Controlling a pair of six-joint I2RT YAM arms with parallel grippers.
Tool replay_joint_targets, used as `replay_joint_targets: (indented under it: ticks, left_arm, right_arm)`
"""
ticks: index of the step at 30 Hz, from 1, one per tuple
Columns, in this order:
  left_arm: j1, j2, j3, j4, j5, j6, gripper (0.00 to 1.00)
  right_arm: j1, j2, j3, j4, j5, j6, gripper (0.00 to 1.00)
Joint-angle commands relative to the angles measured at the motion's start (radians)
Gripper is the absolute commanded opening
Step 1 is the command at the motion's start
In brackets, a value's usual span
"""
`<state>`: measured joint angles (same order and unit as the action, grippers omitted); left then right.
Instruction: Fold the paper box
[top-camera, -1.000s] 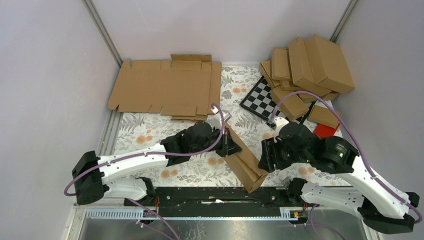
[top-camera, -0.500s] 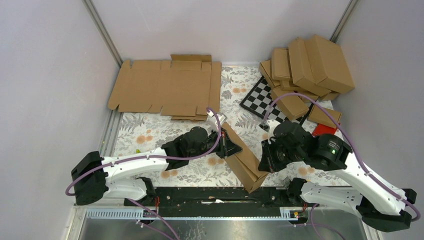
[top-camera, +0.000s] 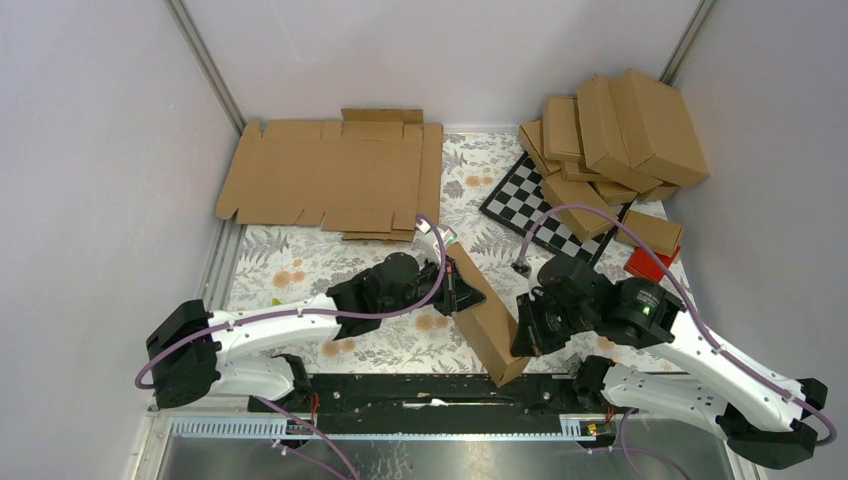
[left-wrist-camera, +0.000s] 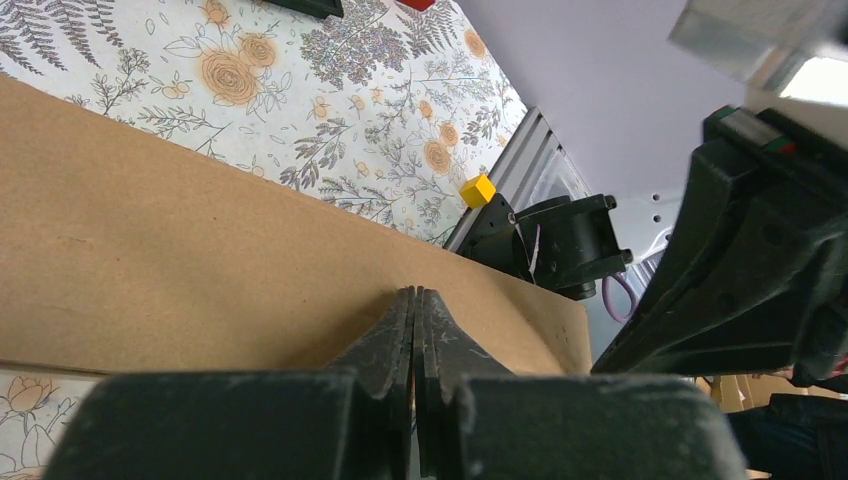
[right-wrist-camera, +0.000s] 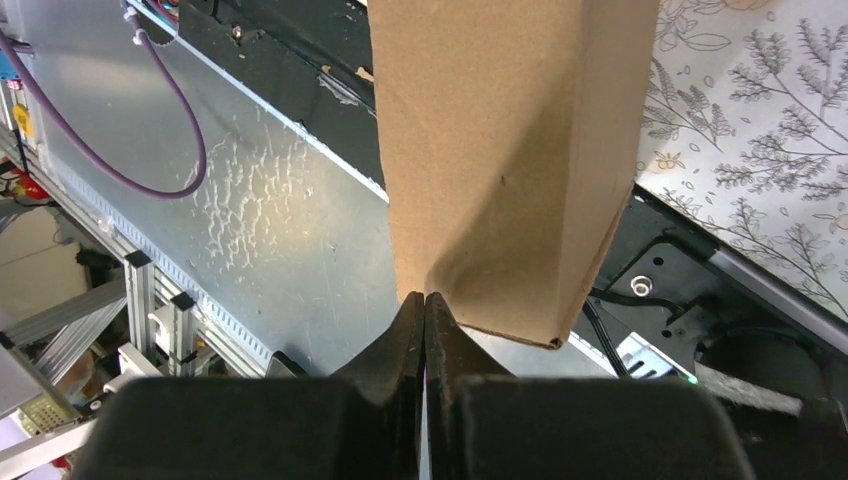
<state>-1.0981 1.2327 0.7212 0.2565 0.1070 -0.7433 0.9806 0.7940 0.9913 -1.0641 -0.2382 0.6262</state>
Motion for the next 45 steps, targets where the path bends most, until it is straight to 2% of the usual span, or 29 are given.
replay_joint_targets:
  ticks: [1, 5, 9, 13, 14, 16, 18, 22, 26, 31, 35, 45]
  left_arm:
    - [0.006, 0.021, 0.011, -0.078, -0.037, 0.022, 0.0]
    - [0.005, 0.015, 0.013, -0.079, -0.038, 0.021, 0.0]
    - [0.006, -0.003, 0.056, -0.118, -0.043, 0.032, 0.0]
    - [0.006, -0.015, 0.181, -0.283, -0.076, 0.083, 0.19]
    - [0.006, -0.015, 0.215, -0.333, -0.091, 0.098, 0.24]
    - [0.009, -0.018, 0.285, -0.425, -0.126, 0.121, 0.4]
    - [0.046, -0.021, 0.339, -0.506, -0.123, 0.122, 0.45]
    - [0.208, -0.031, 0.361, -0.544, 0.004, 0.124, 0.34]
    - [0.301, -0.001, 0.381, -0.54, 0.097, 0.151, 0.21]
    - [0.342, 0.036, 0.389, -0.489, 0.159, 0.163, 0.11]
    - [0.366, 0.057, 0.374, -0.458, 0.203, 0.157, 0.08]
    - [0.394, 0.055, 0.201, -0.321, 0.252, 0.104, 0.03]
  right_arm:
    - [0.005, 0.029, 0.141, -0.086, 0.043, -0.033, 0.0]
    - [0.004, 0.03, 0.147, -0.061, 0.002, -0.035, 0.01]
    - [0.004, 0.067, 0.157, -0.047, 0.049, -0.057, 0.35]
    - [0.004, 0.149, 0.293, -0.074, 0.195, -0.099, 0.9]
    - [0.004, 0.174, 0.322, -0.084, 0.225, -0.114, 0.98]
    - [0.005, 0.225, 0.365, -0.111, 0.285, -0.143, 1.0]
    - [0.005, 0.276, 0.38, -0.123, 0.311, -0.169, 1.0]
    - [0.006, 0.313, 0.342, -0.093, 0.339, -0.21, 1.0]
    - [0.007, 0.329, 0.289, -0.053, 0.303, -0.215, 1.0]
    - [0.006, 0.357, 0.221, -0.036, 0.291, -0.209, 1.0]
    - [0.006, 0.356, 0.186, -0.027, 0.272, -0.203, 1.0]
    - [0.008, 0.337, 0.177, -0.025, 0.252, -0.191, 1.0]
